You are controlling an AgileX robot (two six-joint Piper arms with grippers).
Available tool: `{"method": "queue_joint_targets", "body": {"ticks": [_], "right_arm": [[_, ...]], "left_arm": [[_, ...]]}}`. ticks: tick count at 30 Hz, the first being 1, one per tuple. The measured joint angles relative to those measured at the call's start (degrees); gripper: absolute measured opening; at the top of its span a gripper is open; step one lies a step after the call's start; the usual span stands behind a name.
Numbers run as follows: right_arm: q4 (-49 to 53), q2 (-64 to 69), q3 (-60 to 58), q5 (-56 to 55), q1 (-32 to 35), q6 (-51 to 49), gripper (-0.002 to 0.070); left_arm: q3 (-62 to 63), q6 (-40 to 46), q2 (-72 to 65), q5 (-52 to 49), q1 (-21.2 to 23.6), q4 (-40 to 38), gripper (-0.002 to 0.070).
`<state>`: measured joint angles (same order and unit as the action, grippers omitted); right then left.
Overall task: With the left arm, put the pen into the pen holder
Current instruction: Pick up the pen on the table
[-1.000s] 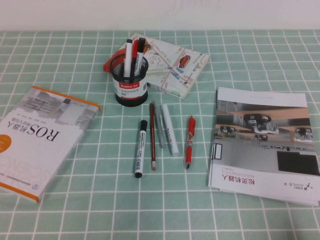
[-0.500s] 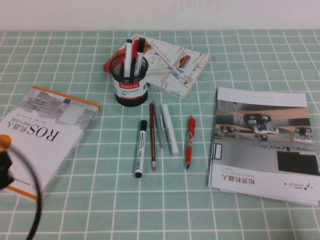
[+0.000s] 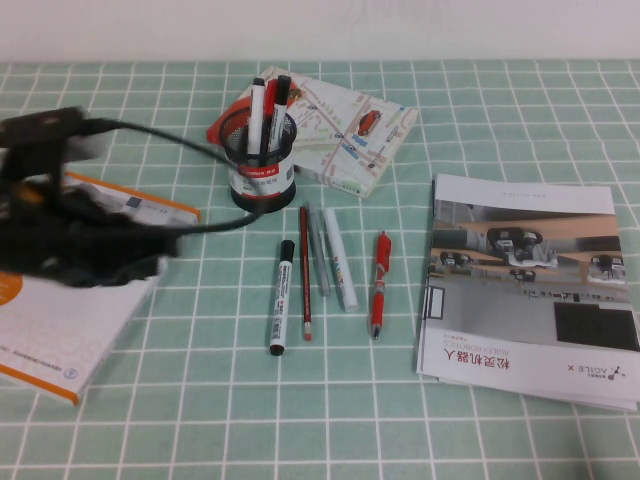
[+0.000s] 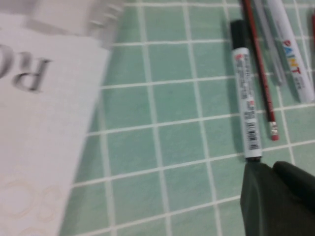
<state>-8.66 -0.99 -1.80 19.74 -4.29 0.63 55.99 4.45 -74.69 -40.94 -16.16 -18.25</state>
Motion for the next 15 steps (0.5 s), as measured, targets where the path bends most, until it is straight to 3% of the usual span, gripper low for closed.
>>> {"method": "queue_joint_targets", "body": {"ticks": [10, 15], "right_arm": [[0.0, 0.0, 0.0, 0.0, 0.0, 0.0, -0.002], [0.0, 0.0, 0.0, 0.0, 0.0, 0.0, -0.002]], "left_arm": [[19.31, -9.68, -22.33, -9.36, -13.89, 8.33, 0.0], [27.65, -13.01, -29.85, -14.05, -17.66, 13.22, 0.0]]}}
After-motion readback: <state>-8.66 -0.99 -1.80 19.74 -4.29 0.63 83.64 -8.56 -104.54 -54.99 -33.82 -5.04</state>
